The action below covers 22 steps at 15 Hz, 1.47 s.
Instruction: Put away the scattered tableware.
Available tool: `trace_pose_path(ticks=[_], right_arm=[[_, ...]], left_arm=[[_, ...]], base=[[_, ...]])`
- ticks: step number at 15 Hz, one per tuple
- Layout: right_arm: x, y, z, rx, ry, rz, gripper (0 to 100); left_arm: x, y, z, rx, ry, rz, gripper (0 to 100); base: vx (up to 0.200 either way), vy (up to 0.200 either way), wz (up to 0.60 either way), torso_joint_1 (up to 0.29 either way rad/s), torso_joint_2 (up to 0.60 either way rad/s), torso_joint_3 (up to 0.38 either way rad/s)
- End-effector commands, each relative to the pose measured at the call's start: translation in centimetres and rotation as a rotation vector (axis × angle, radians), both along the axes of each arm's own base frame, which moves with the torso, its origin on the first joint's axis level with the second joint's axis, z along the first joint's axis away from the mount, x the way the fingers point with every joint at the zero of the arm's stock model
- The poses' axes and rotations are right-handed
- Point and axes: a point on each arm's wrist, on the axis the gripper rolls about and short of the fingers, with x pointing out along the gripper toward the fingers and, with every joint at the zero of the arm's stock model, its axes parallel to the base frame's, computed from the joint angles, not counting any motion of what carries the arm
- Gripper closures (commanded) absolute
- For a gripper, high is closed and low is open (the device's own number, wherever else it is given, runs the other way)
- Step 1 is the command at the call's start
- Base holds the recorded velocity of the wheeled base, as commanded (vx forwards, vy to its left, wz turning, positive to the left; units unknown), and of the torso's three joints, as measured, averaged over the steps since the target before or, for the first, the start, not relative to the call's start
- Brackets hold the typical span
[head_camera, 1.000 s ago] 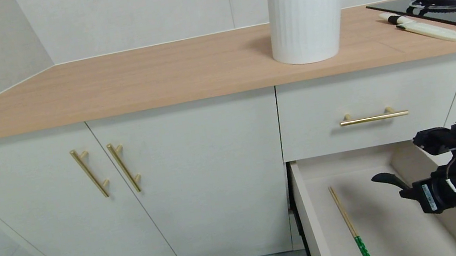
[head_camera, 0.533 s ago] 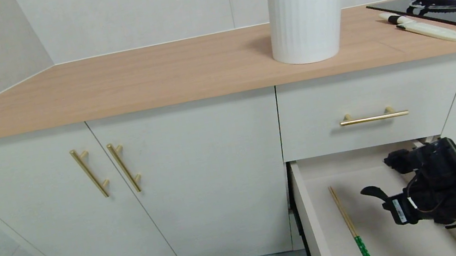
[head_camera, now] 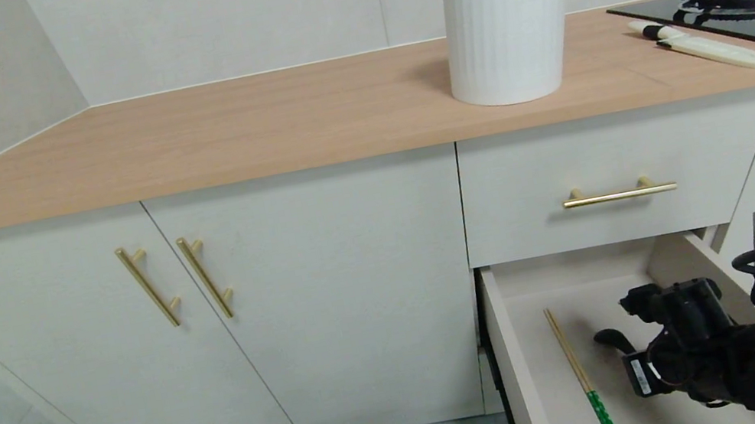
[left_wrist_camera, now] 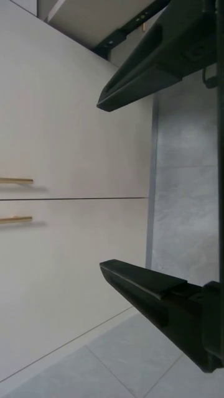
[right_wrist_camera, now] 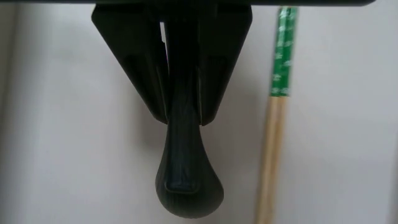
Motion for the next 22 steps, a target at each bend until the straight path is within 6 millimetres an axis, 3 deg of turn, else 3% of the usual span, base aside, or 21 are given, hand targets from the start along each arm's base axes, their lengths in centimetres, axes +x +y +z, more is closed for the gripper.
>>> trace_pose_path(ticks=[1,7,8,11,14,18,22], right_arm=[[-0.1,0.0,-1.5,-0.013,0.04,-0.001,100],[0.1,-0.1,-1.3,-0.005,0.009,-0.006,100],[0.1,-0.1,-1.2,-0.005,0.009,-0.006,0],[0.0,-0.1,-0.5,0.0,-0.011,-0.007,0],[-1.3,-0.5,4.6,0.028,-0.116,-0.006,0],[-4.5,-1.2,11.7,0.041,-0.117,-0.011,0],[-7.7,-1.2,15.0,0.082,-0.071,-0.02,0]], left_arm=[[0.0,0.0,0.0,-0.001,0.0,0.001,0],[0.0,0.0,0.0,-0.001,0.0,0.001,0],[0.0,0.0,0.0,-0.001,0.0,0.001,0],[0.0,0.0,0.0,-0.001,0.0,0.001,0],[0.0,0.0,0.0,-0.001,0.0,0.0,0],[0.0,0.0,0.0,-0.001,0.0,0.001,0],[0.0,0.0,0.0,0.007,0.0,0.001,0]], base=[[0.0,0.0,0.0,0.0,0.0,0.0],[0.0,0.0,0.0,0.0,0.0,0.0],[0.0,0.0,0.0,0.0,0.0,0.0],[0.0,0.0,0.0,0.0,0.0,0.0],[0.0,0.0,0.0,0.0,0.0,0.0],[0.0,0.0,0.0,0.0,0.0,0.0],[0.0,0.0,0.0,0.0,0.0,0.0]])
